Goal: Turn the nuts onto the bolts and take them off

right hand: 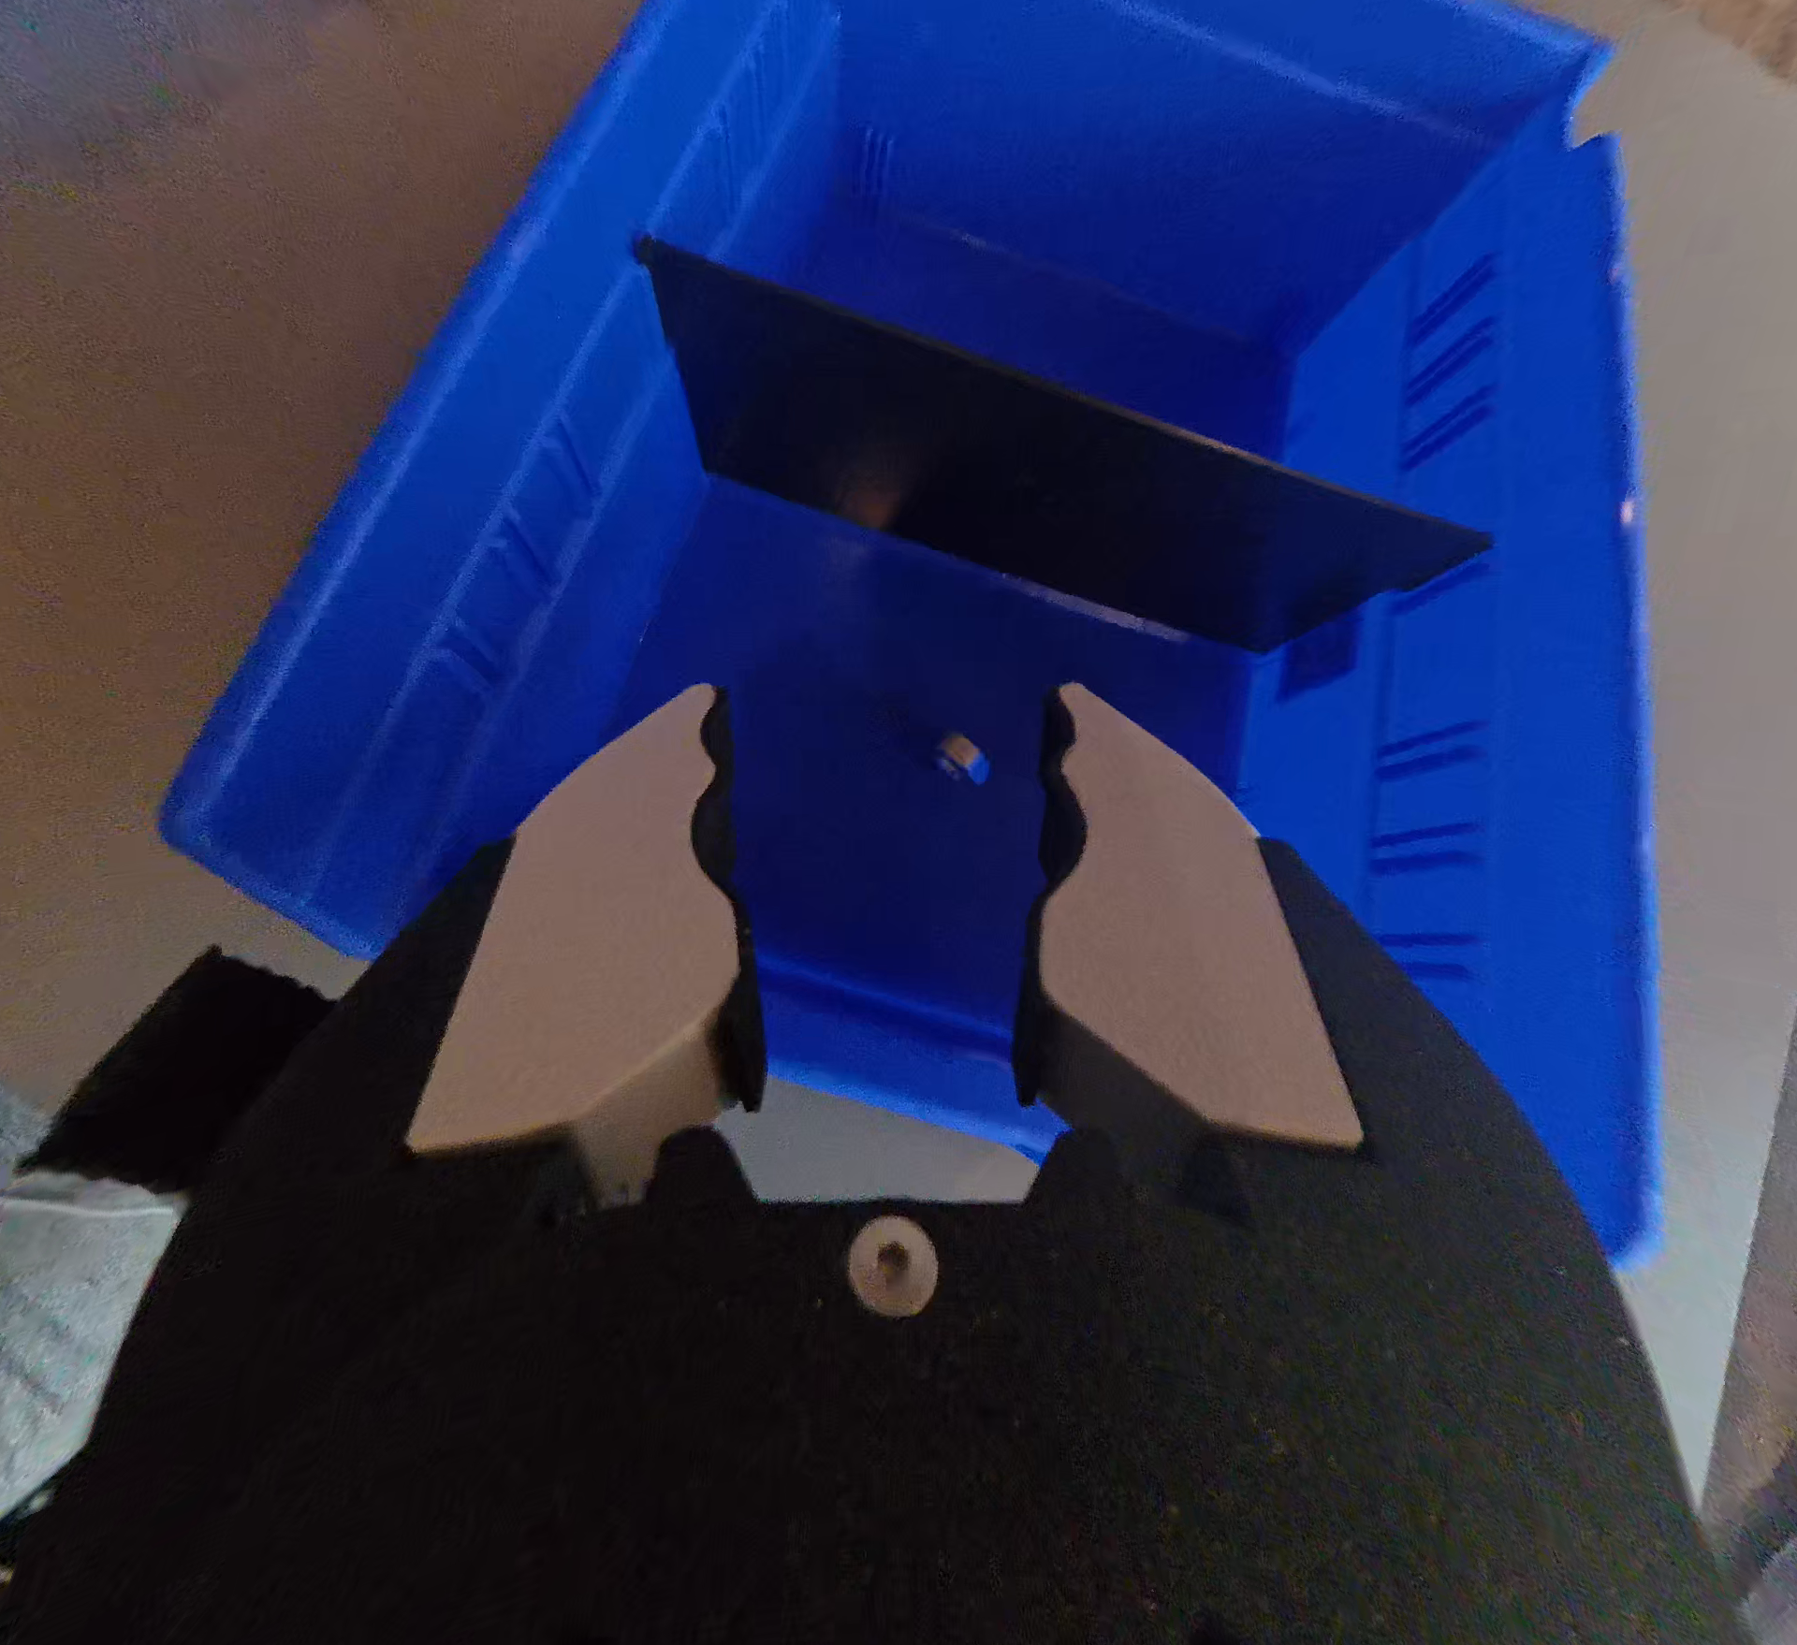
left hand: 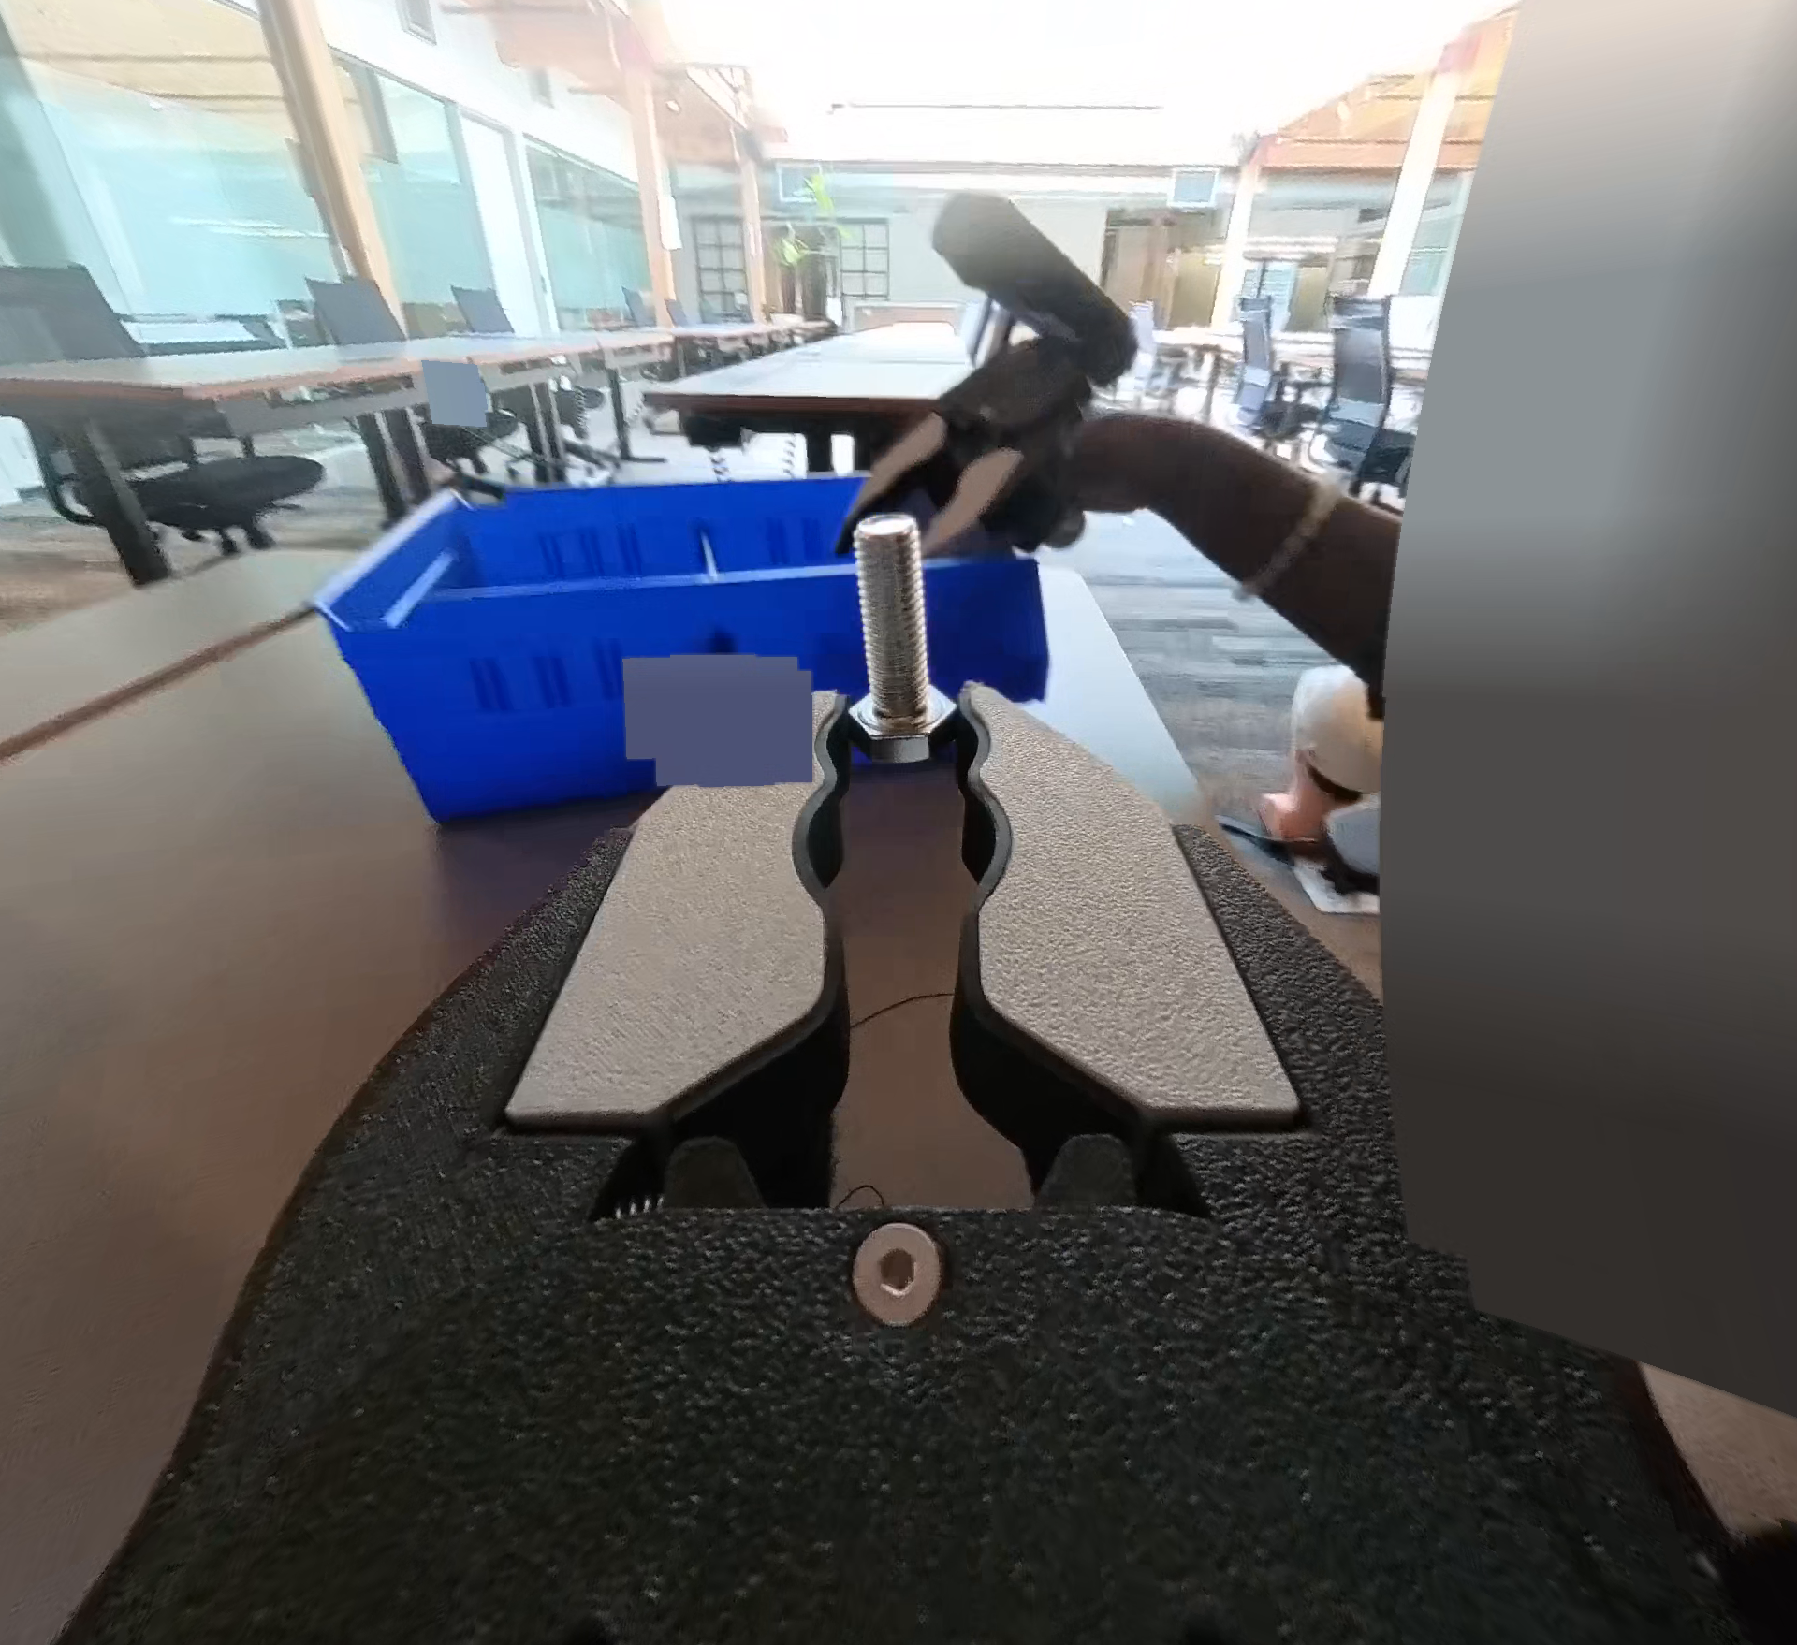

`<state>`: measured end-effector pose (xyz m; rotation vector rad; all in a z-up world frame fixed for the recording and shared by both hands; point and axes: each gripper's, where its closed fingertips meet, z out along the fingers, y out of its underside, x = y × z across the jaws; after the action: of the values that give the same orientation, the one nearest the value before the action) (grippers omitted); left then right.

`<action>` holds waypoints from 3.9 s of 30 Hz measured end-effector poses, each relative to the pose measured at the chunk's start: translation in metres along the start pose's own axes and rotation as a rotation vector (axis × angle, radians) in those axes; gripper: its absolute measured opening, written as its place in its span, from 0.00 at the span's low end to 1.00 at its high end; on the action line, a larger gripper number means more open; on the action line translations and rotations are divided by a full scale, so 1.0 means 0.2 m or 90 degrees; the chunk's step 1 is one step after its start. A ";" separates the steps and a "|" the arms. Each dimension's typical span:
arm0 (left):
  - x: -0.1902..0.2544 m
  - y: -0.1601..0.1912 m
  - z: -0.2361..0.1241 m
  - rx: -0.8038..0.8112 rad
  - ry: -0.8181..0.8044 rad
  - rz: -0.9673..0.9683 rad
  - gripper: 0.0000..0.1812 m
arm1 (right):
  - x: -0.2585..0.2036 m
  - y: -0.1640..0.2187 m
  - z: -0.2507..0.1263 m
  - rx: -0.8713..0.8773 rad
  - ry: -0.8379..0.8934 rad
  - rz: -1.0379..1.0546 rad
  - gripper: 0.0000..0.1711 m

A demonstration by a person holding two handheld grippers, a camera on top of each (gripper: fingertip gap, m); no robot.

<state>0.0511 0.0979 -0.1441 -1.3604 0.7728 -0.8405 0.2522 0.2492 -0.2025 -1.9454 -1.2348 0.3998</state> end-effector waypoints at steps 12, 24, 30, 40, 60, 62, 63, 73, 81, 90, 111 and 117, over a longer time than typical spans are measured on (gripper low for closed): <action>-0.27 -0.33 0.47 -0.191 -0.027 0.092 0.11 | -0.07 0.01 -0.14 0.060 0.003 -0.013 0.33; -0.58 -0.07 0.98 -0.661 0.033 0.090 0.11 | -0.10 0.01 -0.21 0.094 0.005 -0.004 0.32; -0.66 0.22 1.10 -0.883 0.036 0.030 0.12 | -0.07 0.01 -0.28 0.108 0.022 -0.002 0.32; -0.77 0.56 1.14 -1.063 -0.021 -0.009 0.12 | -0.05 0.03 -0.33 0.118 0.029 -0.005 0.33; -0.71 0.28 1.24 -0.856 0.021 -0.052 0.54 | -0.04 -0.01 -0.40 0.170 0.034 0.014 0.30; -0.73 0.14 1.26 -0.777 0.001 -0.028 0.52 | -0.04 -0.02 -0.41 0.178 0.035 0.017 0.30; -0.73 0.07 1.26 -0.737 -0.007 -0.017 0.52 | -0.04 -0.03 -0.41 0.182 0.035 0.017 0.30; -0.69 -0.81 0.95 -0.253 -0.124 0.104 0.48 | -0.11 -0.12 -0.44 0.233 0.034 -0.021 0.32; -0.50 -1.18 0.34 0.022 -0.186 0.140 0.33 | -0.22 -0.28 -0.43 0.310 0.005 -0.042 0.45; -0.24 -1.22 -0.29 0.197 -0.220 0.167 0.00 | -0.39 -0.51 -0.39 0.391 -0.055 -0.071 0.45; -0.48 -0.04 -1.40 -0.460 -0.422 -0.130 0.13 | -0.75 -0.67 -0.10 0.338 -0.116 -0.136 0.36; -0.64 0.24 -1.42 -0.607 -0.393 -0.173 0.13 | -0.77 -0.69 -0.09 0.344 -0.125 -0.133 0.35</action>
<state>-0.2556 0.0672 -0.2112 -2.4572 0.4928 -0.1642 0.1037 0.1385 -0.1086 -1.3314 -1.2763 0.7430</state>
